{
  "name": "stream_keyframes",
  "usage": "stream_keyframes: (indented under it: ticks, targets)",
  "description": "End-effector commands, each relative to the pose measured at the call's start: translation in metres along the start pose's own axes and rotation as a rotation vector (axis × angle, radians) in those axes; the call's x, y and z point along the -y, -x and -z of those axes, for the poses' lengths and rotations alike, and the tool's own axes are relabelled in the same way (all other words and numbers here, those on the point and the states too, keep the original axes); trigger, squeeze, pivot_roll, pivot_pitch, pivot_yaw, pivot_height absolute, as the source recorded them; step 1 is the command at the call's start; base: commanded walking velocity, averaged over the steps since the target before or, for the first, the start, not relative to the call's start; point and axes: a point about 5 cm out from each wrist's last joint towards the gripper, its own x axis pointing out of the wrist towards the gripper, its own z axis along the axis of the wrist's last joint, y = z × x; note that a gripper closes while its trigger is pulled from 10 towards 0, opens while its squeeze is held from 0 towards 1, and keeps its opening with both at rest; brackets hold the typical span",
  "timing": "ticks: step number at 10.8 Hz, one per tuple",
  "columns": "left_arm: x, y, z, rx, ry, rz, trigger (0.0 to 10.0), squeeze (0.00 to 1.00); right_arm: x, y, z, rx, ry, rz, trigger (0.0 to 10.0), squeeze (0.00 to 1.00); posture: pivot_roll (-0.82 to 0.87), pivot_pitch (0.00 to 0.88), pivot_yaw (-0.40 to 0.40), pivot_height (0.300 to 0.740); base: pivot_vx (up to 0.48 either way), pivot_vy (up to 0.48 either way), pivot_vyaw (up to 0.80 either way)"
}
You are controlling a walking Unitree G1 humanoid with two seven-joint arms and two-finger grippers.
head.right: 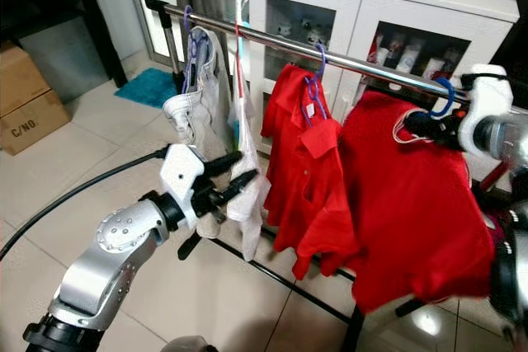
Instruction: Hang hanger
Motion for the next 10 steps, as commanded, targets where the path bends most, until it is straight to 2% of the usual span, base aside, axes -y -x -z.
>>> stream_keyframes:
  ticks: [1, 4, 7, 8, 9, 10]
  targets:
    - [0.002, -0.002, -0.006, 0.013, -0.019, 0.025, 10.0, 0.0, -0.001, 0.003, 0.0, 0.006, 0.005, -0.008, 10.0, 0.0, 0.07, 0.01, -0.018, 0.74, 0.0, 0.0, 0.0]
    - [0.003, -0.001, -0.006, 0.011, -0.021, 0.055, 10.0, 0.0, 0.0, 0.016, 0.0, 0.026, 0.013, 0.001, 10.0, 0.0, 0.06, 0.019, -0.014, 0.74, 0.0, 0.0, 0.0]
    - [0.007, -0.002, -0.005, 0.004, -0.014, 0.09, 10.0, 0.0, 0.004, 0.01, -0.002, 0.032, 0.027, 0.052, 10.0, 0.0, 0.06, 0.02, -0.011, 0.74, 0.0, 0.0, 0.0]
    - [0.006, -0.002, -0.005, 0.003, -0.017, 0.094, 10.0, 0.0, 0.0, 0.002, -0.004, 0.031, 0.048, 0.058, 8.8, 0.0, 0.06, 0.018, -0.013, 0.74, 0.0, 0.0, 0.0]
    - [0.006, -0.002, -0.005, 0.002, -0.019, 0.096, 10.0, 0.0, -0.002, -0.001, -0.006, 0.033, 0.055, 0.057, 8.2, 0.0, 0.07, 0.016, -0.017, 0.74, 0.0, 0.0, 0.0]
    - [0.006, -0.001, -0.005, 0.001, -0.021, 0.101, 10.0, 0.0, -0.005, -0.006, -0.009, 0.032, 0.067, 0.049, 8.0, 0.0, 0.07, 0.015, -0.021, 0.74, 0.0, 0.0, 0.0]
